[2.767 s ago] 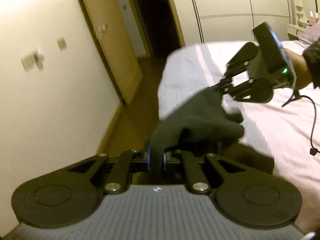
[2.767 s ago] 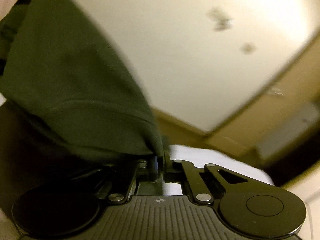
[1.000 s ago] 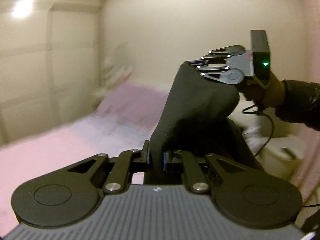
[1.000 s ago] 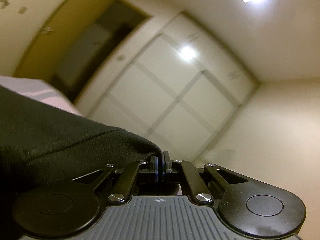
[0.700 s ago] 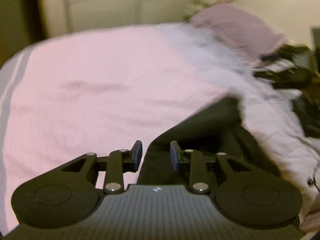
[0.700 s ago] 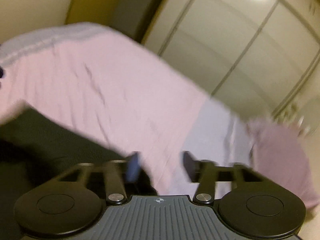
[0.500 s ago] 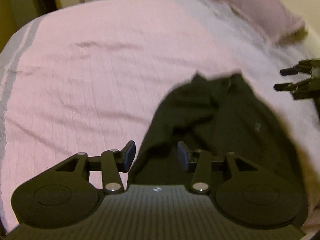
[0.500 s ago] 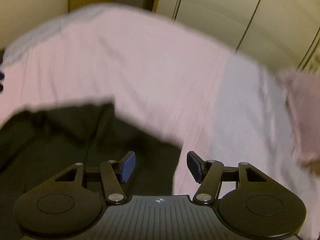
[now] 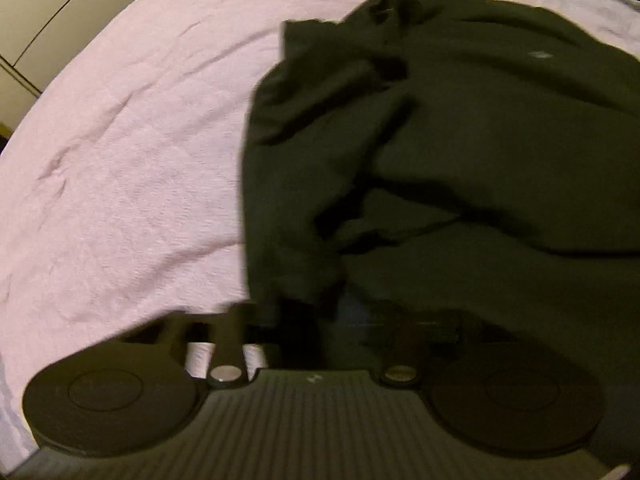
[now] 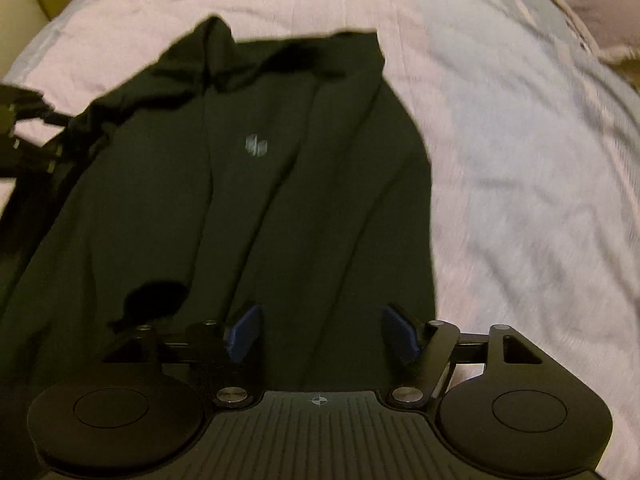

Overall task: Fold clothes
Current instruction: 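Lay the sweater flat on the bed and open both grippers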

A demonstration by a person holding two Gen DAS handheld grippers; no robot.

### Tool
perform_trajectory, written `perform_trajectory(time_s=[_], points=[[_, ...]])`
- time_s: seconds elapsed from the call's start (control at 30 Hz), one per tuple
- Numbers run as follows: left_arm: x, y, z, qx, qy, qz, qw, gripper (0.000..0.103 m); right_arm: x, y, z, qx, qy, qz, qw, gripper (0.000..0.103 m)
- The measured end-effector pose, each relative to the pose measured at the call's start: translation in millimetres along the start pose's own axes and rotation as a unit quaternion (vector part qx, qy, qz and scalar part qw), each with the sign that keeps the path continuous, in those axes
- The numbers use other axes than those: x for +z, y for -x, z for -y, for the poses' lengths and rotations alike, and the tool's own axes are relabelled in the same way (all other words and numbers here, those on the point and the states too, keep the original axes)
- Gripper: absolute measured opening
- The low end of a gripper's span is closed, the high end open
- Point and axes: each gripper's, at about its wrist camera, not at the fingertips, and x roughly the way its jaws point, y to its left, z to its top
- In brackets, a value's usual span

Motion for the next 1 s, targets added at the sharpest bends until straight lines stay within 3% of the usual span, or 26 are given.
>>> perform_trajectory(time_s=[0.07, 0.1, 0.13, 0.2, 0.27, 0.37, 0.43, 0.5, 0.57, 0.63, 0.67, 0.73, 0.77, 0.87, 0.93, 1.0], points=[[-4.6, 8.9, -26.1, -0.008, 0.044, 0.016, 0.9989, 0.01, -0.5, -3.4, -3.9, -0.003, -0.002, -0.003, 1.0, 0.071], [-9.4, 13.5, -41.4, 0.004, 0.065, 0.023, 0.9976, 0.01, -0.7, -5.0, -5.8, -0.005, -0.003, -0.004, 1.0, 0.064], [-15.6, 17.5, -58.0, 0.015, 0.087, 0.026, 0.9957, 0.01, -0.9, -6.7, -7.8, -0.006, -0.004, -0.006, 1.0, 0.04], [-31.2, 22.7, -95.6, 0.021, 0.144, 0.023, 0.9891, 0.01, 1.1, -7.2, -10.6, -0.016, 0.001, -0.007, 1.0, 0.01], [-45.8, 21.7, -123.5, 0.012, 0.182, 0.013, 0.9831, 0.01, 8.3, -2.6, -6.6, -0.035, 0.011, -0.005, 0.999, 0.008], [-55.0, 19.8, -133.7, -0.011, 0.202, -0.003, 0.9794, 0.011, 23.7, 7.5, 24.9, -0.097, 0.0, 0.011, 0.995, 0.002], [-53.6, 26.4, -124.9, 0.011, 0.184, -0.004, 0.9828, 0.011, 32.6, 14.4, 49.6, -0.122, -0.023, 0.019, 0.992, 0.002], [-49.4, 40.3, -108.3, 0.035, 0.152, 0.012, 0.9877, 0.016, 42.3, 21.1, 57.2, -0.116, -0.03, 0.031, 0.992, 0.002], [-42.6, 59.6, -76.3, 0.043, 0.087, 0.049, 0.9941, 0.022, 52.4, 27.8, 62.3, -0.107, -0.033, 0.043, 0.993, 0.002], [-36.9, 68.9, -32.4, 0.01, 0.005, 0.08, 0.9967, 0.029, 55.9, 27.5, 53.3, -0.095, -0.02, 0.048, 0.994, 0.01], [-34.3, 71.7, -9.4, -0.011, -0.036, 0.094, 0.9949, 0.039, 56.8, 25.8, 46.1, -0.088, -0.012, 0.047, 0.995, 0.017], [-29.2, 77.4, 36.7, -0.052, -0.116, 0.122, 0.9843, 0.052, 50.9, 17.5, 31.8, -0.072, -0.007, 0.043, 0.996, 0.071], [-26.7, 78.3, 58.0, -0.072, -0.152, 0.132, 0.9768, 0.052, 46.6, 13.6, 26.1, -0.065, -0.007, 0.044, 0.997, 0.077], [-18.2, 68.9, 112.2, -0.127, -0.228, 0.147, 0.9541, 0.053, 32.1, -4.4, 11.7, -0.041, -0.008, 0.024, 0.999, 0.077], [-9.5, 55.5, 136.7, -0.146, -0.246, 0.143, 0.9474, 0.053, 23.9, -10.8, 7.4, -0.031, -0.011, 0.009, 0.999, 0.077], [-0.8, 44.6, 140.2, -0.152, -0.235, 0.129, 0.9513, 0.029, 12.7, -15.8, 9.5, -0.028, -0.02, -0.004, 0.999, 0.077]])
